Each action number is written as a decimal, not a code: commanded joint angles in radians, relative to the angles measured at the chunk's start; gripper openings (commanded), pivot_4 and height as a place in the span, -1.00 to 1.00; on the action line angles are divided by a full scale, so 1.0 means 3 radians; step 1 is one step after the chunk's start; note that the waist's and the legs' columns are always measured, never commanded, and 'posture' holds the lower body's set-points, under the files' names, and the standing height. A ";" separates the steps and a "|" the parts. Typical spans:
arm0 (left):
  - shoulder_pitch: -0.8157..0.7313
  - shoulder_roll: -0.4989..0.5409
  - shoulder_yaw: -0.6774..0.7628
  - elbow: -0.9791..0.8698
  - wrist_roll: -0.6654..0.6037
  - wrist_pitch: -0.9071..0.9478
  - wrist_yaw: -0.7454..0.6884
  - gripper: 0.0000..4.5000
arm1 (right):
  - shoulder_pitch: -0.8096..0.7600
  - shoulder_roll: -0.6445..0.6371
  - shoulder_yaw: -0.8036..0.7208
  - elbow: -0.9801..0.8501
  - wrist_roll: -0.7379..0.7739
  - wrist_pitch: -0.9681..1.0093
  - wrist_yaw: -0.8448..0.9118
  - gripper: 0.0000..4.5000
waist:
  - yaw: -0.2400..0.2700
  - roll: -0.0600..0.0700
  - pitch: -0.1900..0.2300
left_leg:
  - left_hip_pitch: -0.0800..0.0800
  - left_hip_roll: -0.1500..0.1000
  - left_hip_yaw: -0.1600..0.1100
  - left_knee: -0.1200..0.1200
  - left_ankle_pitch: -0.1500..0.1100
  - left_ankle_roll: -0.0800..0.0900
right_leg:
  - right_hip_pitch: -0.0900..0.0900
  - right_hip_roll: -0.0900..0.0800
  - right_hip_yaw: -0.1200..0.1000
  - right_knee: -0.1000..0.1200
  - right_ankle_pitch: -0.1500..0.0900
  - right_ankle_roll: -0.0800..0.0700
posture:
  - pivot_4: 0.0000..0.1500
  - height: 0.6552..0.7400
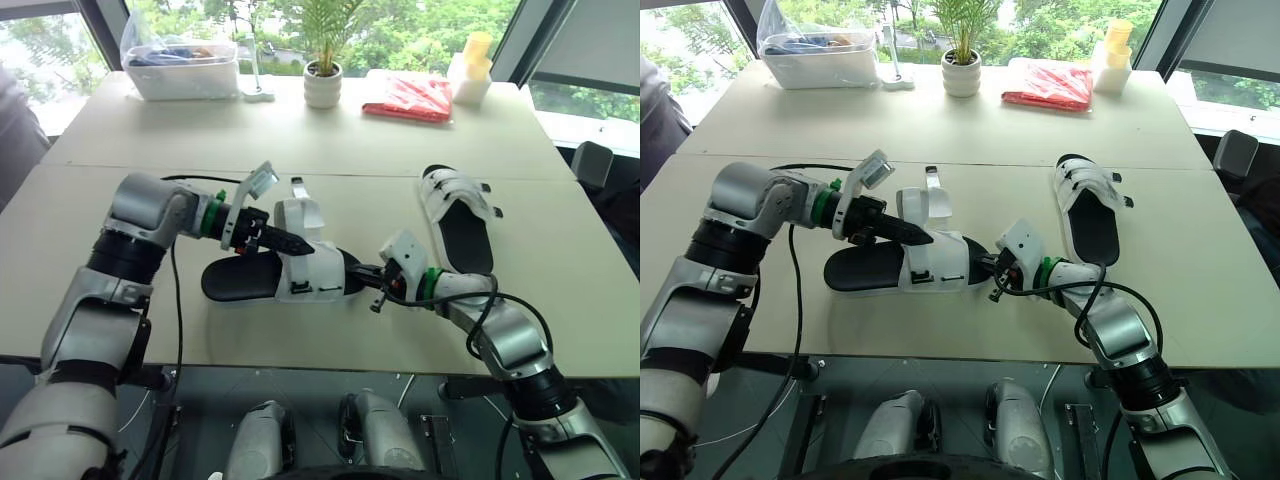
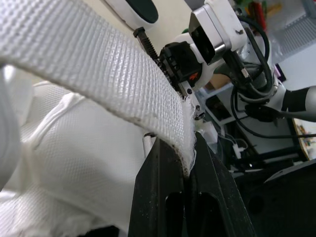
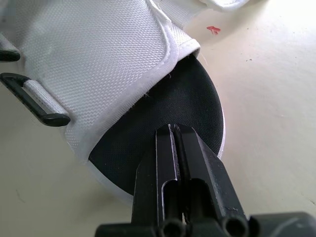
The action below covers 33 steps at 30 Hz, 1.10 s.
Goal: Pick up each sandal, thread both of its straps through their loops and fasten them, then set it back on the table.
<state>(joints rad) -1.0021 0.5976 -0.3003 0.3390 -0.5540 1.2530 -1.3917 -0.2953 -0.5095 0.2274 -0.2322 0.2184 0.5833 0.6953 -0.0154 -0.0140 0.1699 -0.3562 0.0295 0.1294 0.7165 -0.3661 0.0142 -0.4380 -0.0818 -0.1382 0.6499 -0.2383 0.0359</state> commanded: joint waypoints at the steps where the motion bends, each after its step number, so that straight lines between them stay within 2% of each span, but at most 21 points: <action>1: -0.0140 0.0030 0.0039 0.0038 -0.0071 0.0104 -0.0041 -0.99 | 0.0082 -0.0024 0.0071 0.0089 -0.0071 0.0099 -0.0003 -1.00 | 0.0002 0.0000 0.0000 | 0.0000 0.0000 0.0000 0.0000 0.0000 0.0000 | 0.0000 0.0000 0.0000 0.0000 0.0000 0.0000 | 1.00 0.74; 11: 0.0007 0.0141 -0.0129 -0.0132 0.0035 -0.0175 -0.0087 -0.99 | 0.0090 -0.0016 0.0069 0.0077 -0.0065 0.0105 -0.0017 -1.00 | 0.0004 0.0000 0.0000 | 0.0000 0.0000 0.0000 0.0000 0.0000 0.0000 | 0.0000 -0.0001 0.0000 0.0000 0.0000 0.0000 | 1.00 0.74; 15: 0.0047 0.0107 -0.0114 -0.0211 -0.0012 -0.0107 -0.0052 -0.99 | 0.0090 -0.0014 0.0071 0.0079 -0.0066 0.0105 -0.0019 -1.00 | 0.0004 0.0000 0.0000 | 0.0001 0.0000 0.0000 0.0000 0.0000 0.0000 | 0.0000 -0.0001 0.0000 0.0000 0.0000 0.0000 | 1.00 0.74; 19: 0.0196 0.0161 -0.0182 -0.0392 0.0116 -0.0377 -0.0010 -0.99 | 0.0090 -0.0013 0.0068 0.0072 -0.0061 0.0112 -0.0023 -1.00 | 0.0002 0.0000 0.0000 | 0.0001 0.0000 0.0000 0.0000 0.0000 0.0000 | 0.0000 -0.0001 0.0000 0.0000 0.0000 0.0000 | 1.00 0.74; 24: 0.0246 0.0128 -0.0084 -0.0413 0.0106 -0.0476 0.0036 -0.99 | 0.0091 -0.0013 0.0067 0.0079 -0.0060 0.0109 -0.0022 -1.00 | 0.0004 0.0000 0.0000 | 0.0000 0.0000 0.0000 0.0000 0.0000 0.0000 | 0.0000 -0.0001 0.0000 0.0000 0.0000 0.0000 | 1.00 0.74; 33: 0.0553 0.0333 -0.0199 -0.0832 0.0158 -0.0781 -0.0089 -0.99 | 0.0064 -0.0008 0.0075 0.0108 -0.0062 0.0099 -0.0012 -1.00 | -0.0004 0.0001 0.0000 | 0.0001 0.0001 0.0000 0.0000 0.0000 0.0000 | 0.0000 -0.0001 0.0000 0.0000 0.0000 0.0000 | 1.00 0.74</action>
<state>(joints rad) -0.8503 0.6757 -0.3509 0.1296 -0.5100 1.0304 -1.4047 -0.2965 -0.5084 0.2297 -0.2321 0.2182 0.5833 0.6916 -0.0167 -0.0138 0.1698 -0.3558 0.0297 0.1293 0.7164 -0.3661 0.0142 -0.4379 -0.0821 -0.1380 0.6499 -0.2383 0.0358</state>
